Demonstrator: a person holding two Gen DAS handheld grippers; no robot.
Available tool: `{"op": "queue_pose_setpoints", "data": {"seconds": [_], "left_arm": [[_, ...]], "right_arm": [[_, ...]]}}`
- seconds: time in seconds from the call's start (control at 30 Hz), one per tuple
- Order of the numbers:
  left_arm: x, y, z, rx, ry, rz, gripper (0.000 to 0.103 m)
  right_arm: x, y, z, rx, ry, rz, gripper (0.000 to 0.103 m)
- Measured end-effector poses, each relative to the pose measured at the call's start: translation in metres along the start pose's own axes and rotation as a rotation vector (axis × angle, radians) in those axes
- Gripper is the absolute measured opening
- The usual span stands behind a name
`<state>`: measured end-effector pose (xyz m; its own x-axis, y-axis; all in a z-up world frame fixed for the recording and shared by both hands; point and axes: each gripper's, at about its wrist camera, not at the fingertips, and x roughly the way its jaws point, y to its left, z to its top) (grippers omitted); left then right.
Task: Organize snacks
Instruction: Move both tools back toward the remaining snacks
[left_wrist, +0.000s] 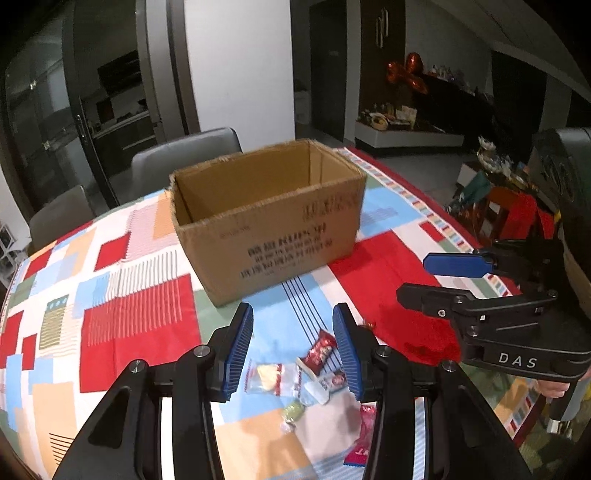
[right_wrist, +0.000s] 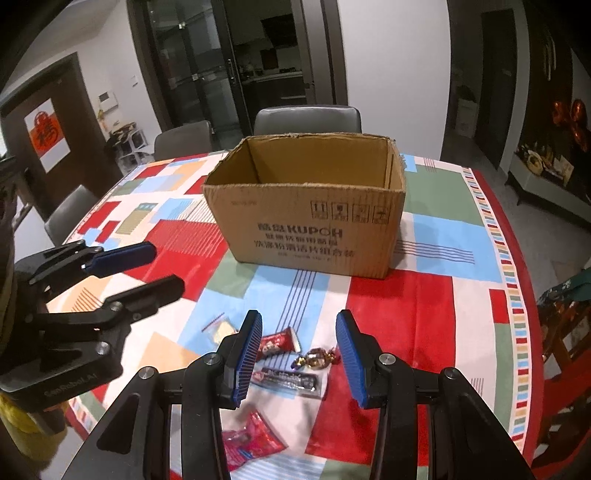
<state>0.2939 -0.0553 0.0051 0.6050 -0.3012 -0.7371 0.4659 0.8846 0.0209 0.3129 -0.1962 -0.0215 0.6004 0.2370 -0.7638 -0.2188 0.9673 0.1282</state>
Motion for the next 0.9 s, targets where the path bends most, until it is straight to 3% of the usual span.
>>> {"op": "queue_pose_setpoints", "data": {"seconds": [0.3,0.9], "left_arm": [[0.019,-0.014,-0.017,0.024,0.044,-0.045,0.048],[0.086,-0.014,-0.046,0.036,0.201,-0.112,0.048]], "right_arm": [[0.021,-0.008,-0.023,0.027,0.042,0.048,0.043],[0.080,-0.022,-0.046,0.009,0.151,0.035,0.043]]}}
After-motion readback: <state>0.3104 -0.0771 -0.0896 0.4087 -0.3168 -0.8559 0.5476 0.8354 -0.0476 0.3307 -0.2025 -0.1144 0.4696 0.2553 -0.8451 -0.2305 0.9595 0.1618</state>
